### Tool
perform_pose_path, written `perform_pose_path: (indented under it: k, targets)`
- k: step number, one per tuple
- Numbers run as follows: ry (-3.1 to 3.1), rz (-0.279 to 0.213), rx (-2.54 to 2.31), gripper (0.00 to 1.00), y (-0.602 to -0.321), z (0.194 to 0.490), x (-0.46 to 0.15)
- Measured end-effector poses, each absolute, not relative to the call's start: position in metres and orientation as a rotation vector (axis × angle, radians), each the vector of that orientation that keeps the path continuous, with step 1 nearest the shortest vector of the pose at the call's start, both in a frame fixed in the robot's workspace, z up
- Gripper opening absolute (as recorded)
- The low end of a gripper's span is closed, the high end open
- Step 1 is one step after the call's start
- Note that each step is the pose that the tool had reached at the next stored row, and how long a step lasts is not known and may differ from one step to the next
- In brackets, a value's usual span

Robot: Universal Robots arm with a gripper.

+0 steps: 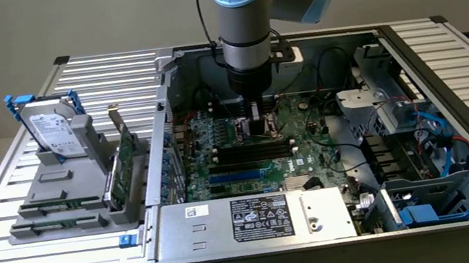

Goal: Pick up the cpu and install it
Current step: 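Place the cpu into insertion slot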

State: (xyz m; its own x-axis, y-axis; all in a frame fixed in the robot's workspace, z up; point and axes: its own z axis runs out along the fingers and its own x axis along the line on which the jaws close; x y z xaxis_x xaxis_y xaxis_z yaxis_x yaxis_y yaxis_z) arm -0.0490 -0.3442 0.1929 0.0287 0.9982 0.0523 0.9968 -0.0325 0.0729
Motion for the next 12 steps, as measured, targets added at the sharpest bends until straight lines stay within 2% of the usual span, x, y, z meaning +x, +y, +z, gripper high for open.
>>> perform_pose_path:
  k: [9,10,11,12]
  targets:
    - [2.174,0.141,2.242,0.55,-0.3439,0.1925,-0.0488]
    - [2.174,0.142,2.242,0.56,-0.3437,0.1921,-0.0487]
    - [2.174,0.141,2.242,0.62,-0.3438,0.1923,-0.0487]
    - [2.174,0.14,2.242,0.62,-0.344,0.1926,-0.0489]
